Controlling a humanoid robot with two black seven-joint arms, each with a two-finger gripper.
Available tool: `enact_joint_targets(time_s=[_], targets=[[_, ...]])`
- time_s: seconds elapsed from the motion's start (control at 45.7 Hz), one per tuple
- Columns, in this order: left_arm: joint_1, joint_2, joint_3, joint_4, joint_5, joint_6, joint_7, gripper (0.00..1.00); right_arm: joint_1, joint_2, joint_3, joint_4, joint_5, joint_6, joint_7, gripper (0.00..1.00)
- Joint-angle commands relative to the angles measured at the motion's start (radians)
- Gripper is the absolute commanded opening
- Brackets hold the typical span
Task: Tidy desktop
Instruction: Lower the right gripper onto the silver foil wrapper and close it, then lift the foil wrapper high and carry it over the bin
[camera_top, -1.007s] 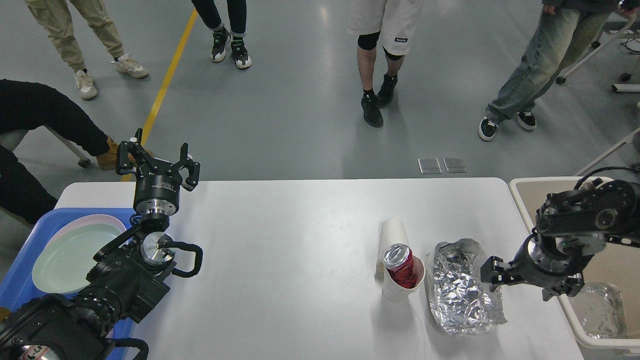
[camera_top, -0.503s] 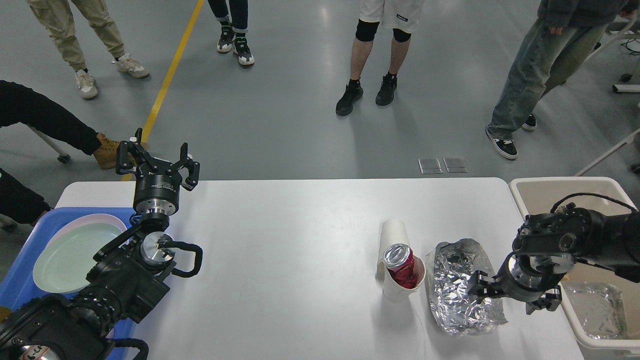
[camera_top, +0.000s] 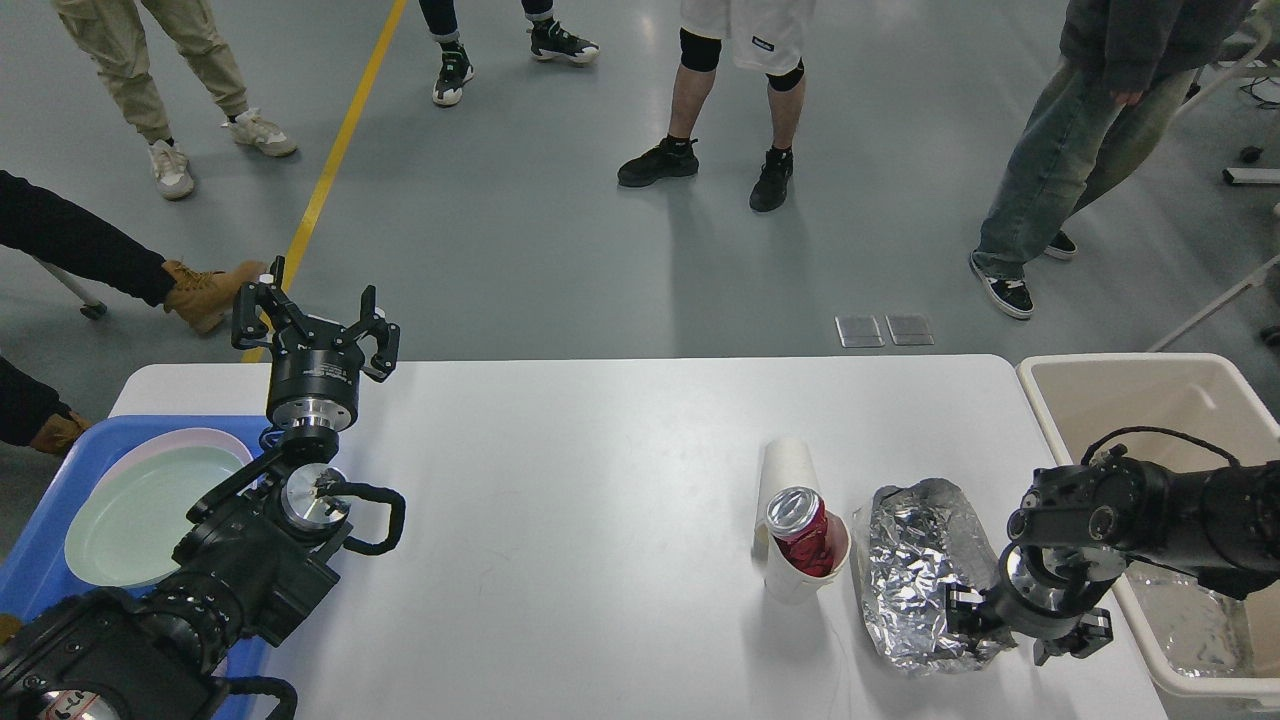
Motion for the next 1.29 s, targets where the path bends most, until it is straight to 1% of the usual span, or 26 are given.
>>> enact_joint_targets(time_s=[0.0,0.416,0.547,0.635,0.7,0.81,0.941,1.072,1.182,1.269], targets=[[0.0,0.0,0.0,0.0,0.0,0.0,0.0,0.96,0.014,-0.005,0.014,-0.002,0.003,0.057,-0.002,0.0],[0.0,0.0,0.0,0.0,0.0,0.0,0.0,0.96,0.018,-0.015,0.039,-0.002,0.001,0.072,-0.003,0.0],[0.0,0.0,0.0,0.0,0.0,0.0,0.0,0.96,0.047,-0.075,0.037,0.012,0.001,0.088,-0.005,0.0],[0.0,0.0,0.0,0.0,0.0,0.0,0.0,0.96,0.087,-0.138,0.034,0.023,-0.001,0.161,-0.006,0.0],[0.0,0.0,0.0,0.0,0.0,0.0,0.0,0.96,0.136,-0.198,0.026,0.027,-0.001,0.221,-0.006,0.0],[0.0,0.0,0.0,0.0,0.0,-0.001,0.0,0.96,0.213,-0.291,0.003,0.027,-0.007,0.287,-0.011,0.0],[0.0,0.0,0.0,0.0,0.0,0.0,0.0,0.96,0.337,-0.354,-0.069,0.027,-0.007,0.364,-0.046,0.0],[0.0,0.0,0.0,0.0,0.0,0.0,0.0,0.96,0.509,-0.379,-0.162,0.027,-0.007,0.437,-0.075,0.0],[0.0,0.0,0.0,0.0,0.0,0.0,0.0,0.96,0.69,-0.374,-0.233,0.029,-0.007,0.538,-0.08,0.0],[0.0,0.0,0.0,0.0,0.0,0.0,0.0,0.96,0.8,-0.348,-0.247,0.038,-0.007,0.543,-0.091,0.0]])
